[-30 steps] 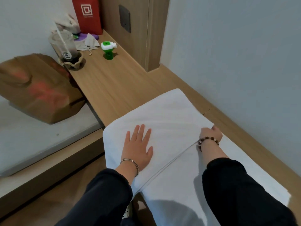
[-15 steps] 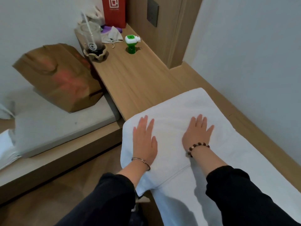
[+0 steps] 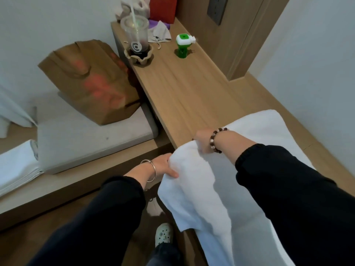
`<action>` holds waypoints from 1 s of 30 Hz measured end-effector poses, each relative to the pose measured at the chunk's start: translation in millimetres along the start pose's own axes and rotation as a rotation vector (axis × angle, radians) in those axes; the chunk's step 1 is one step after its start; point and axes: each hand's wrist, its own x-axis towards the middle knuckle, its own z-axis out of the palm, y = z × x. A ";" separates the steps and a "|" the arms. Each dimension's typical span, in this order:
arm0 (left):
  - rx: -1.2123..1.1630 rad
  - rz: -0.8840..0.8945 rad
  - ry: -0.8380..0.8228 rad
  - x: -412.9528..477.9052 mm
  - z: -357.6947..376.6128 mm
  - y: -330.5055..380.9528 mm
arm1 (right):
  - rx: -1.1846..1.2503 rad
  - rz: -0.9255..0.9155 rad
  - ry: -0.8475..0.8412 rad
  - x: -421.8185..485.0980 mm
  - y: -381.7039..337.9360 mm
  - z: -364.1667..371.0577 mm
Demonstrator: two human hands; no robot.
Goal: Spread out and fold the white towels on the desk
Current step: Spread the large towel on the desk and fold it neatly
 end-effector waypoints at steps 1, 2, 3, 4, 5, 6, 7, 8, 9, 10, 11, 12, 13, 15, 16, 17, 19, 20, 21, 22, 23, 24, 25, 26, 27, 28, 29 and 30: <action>0.108 -0.013 0.001 0.4 1.8 -2.2 | -0.001 0.041 -0.024 -3.8 -0.2 -1.2; 0.209 -0.031 -0.001 0.1 3.6 -5.7 | -0.011 0.078 -0.043 -2.6 2.5 1.7; 0.290 -0.054 -0.002 -1.2 4.4 -10.1 | -0.034 0.093 -0.055 -7.9 1.9 3.6; 0.350 -0.083 0.003 -2.6 3.8 -14.8 | -0.045 0.101 -0.055 -11.0 4.0 6.9; 0.383 -0.112 0.017 -4.8 1.9 -19.8 | -0.037 0.112 -0.035 -17.1 4.5 10.2; 0.390 -0.135 0.041 -7.2 -1.8 -23.4 | -0.056 0.131 -0.032 -19.9 6.9 13.1; 0.387 -0.143 0.074 -10.5 -6.0 -25.1 | -0.059 0.139 -0.017 -25.2 9.1 15.0; 0.394 -0.132 0.120 -14.8 -10.5 -24.2 | -0.071 0.151 0.006 -30.3 12.6 17.1; 0.414 -0.106 0.179 -19.1 -15.2 -20.7 | -0.085 0.164 0.037 -36.4 17.3 19.1; 0.438 -0.072 0.245 -23.5 -20.1 -15.8 | -0.093 0.181 0.067 -43.8 22.2 20.5; 0.455 -0.039 0.317 -28.4 -25.3 -10.2 | -0.112 0.194 0.091 -52.7 26.6 21.4; 0.460 -0.007 0.392 -33.0 -31.1 -3.8 | -0.133 0.211 0.122 -62.2 30.9 22.6; 0.458 0.025 0.466 -37.6 -36.6 3.7 | -0.149 0.229 0.162 -71.1 35.7 25.4; 0.495 0.074 0.580 -47.7 -44.5 23.1 | -0.163 0.275 0.241 -90.3 40.8 31.4; 0.543 0.095 0.617 -52.9 -46.3 35.0 | -0.149 0.307 0.262 -101.2 41.0 34.0; 0.612 0.121 0.648 -57.6 -46.7 48.7 | -0.125 0.340 0.275 -111.9 41.5 36.4; 0.795 0.196 0.692 -63.5 -45.0 79.0 | -0.078 0.408 0.298 -134.0 45.3 40.0; 0.889 0.239 0.700 -64.6 -43.0 96.0 | -0.054 0.443 0.315 -145.6 49.4 40.7; 0.974 0.280 0.700 -64.6 -40.0 113.7 | -0.027 0.482 0.329 -157.0 54.8 41.3; 1.054 0.326 0.698 -63.4 -36.4 131.5 | 0.006 0.519 0.333 -168.0 61.0 41.5; 1.130 0.375 0.692 -61.6 -31.5 148.9 | 0.043 0.555 0.318 -178.6 67.7 42.0; 1.197 0.425 0.681 -59.4 -26.1 165.8 | 0.085 0.588 0.288 -188.0 75.2 42.3; 1.255 0.477 0.664 -55.9 -20.4 181.7 | 0.121 0.618 0.257 -195.4 84.0 43.4; 1.309 0.531 0.642 -50.3 -15.7 197.5 | 0.149 0.644 0.232 -200.5 93.7 44.7; 1.359 0.583 0.616 -43.2 -12.4 214.1 | 0.172 0.668 0.218 -204.2 103.9 45.8; 1.402 0.630 0.586 -35.4 -9.8 231.0 | 0.187 0.693 0.218 -206.9 114.6 47.0; 1.441 0.674 0.557 -25.6 -8.2 248.8 | 0.190 0.725 0.234 -208.2 126.4 47.1; 1.476 0.721 0.537 -14.3 -5.9 267.3 | 0.184 0.761 0.261 -208.6 138.7 45.0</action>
